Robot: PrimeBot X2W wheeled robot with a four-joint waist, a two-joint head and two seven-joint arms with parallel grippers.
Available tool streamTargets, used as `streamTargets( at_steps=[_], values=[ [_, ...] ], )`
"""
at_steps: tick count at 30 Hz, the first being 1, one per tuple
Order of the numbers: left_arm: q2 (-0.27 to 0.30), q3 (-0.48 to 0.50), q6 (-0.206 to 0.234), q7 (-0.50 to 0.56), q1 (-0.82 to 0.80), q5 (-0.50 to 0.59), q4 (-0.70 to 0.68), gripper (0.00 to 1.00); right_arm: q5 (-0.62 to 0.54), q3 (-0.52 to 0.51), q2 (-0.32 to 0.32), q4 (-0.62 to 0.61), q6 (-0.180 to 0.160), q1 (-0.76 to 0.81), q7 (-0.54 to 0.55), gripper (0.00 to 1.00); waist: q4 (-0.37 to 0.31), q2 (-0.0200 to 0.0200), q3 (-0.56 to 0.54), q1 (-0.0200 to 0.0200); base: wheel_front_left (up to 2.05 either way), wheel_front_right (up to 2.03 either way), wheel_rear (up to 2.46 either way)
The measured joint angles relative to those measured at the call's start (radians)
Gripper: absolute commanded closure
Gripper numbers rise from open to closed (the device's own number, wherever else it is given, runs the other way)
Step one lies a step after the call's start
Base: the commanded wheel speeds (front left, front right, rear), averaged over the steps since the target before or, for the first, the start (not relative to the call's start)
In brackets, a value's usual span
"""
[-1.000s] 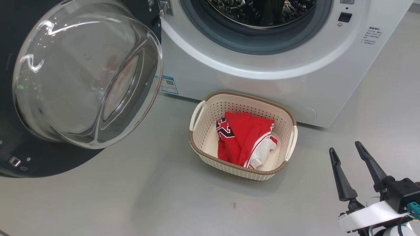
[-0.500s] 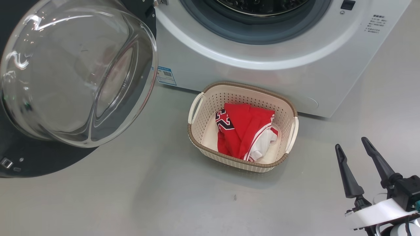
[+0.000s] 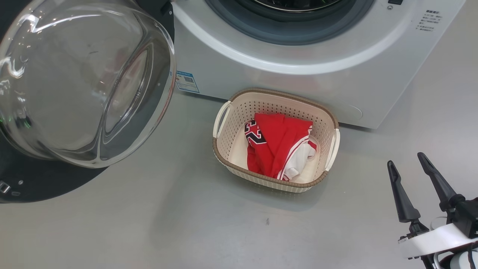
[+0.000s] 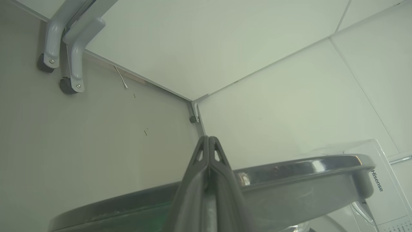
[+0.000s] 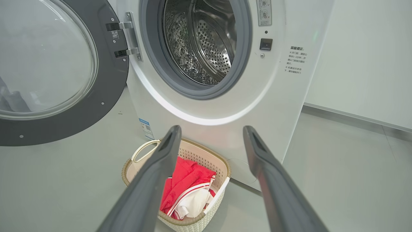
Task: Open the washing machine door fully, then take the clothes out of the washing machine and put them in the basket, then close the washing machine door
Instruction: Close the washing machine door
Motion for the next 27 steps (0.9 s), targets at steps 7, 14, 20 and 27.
streamTargets(
  at_steps=[7,14,20,27],
  values=[
    [0.023,-0.021,0.000,0.061,-0.002,-0.012,0.021,1.00,0.000,0.000,-0.005,-0.005,0.000,0.000,0.000,0.00,0.005,0.0000,0.004,0.0000,0.00,0.00,0.00],
    [0.049,-0.027,0.000,0.122,-0.002,-0.032,0.026,1.00,0.002,0.000,-0.006,-0.008,0.000,0.000,0.000,0.00,0.010,0.0000,0.008,0.0000,0.00,0.00,0.00],
    [0.081,-0.044,0.005,0.204,0.005,-0.070,0.018,1.00,0.010,-0.001,-0.013,-0.010,0.000,0.000,0.001,0.00,0.015,0.0000,0.012,0.0000,0.00,0.00,0.00],
    [0.111,-0.053,-0.003,0.290,0.032,-0.088,-0.008,1.00,0.013,-0.001,-0.020,-0.010,0.000,0.000,0.001,0.00,0.021,0.0000,0.014,0.0000,0.00,0.00,0.00]
  ],
)
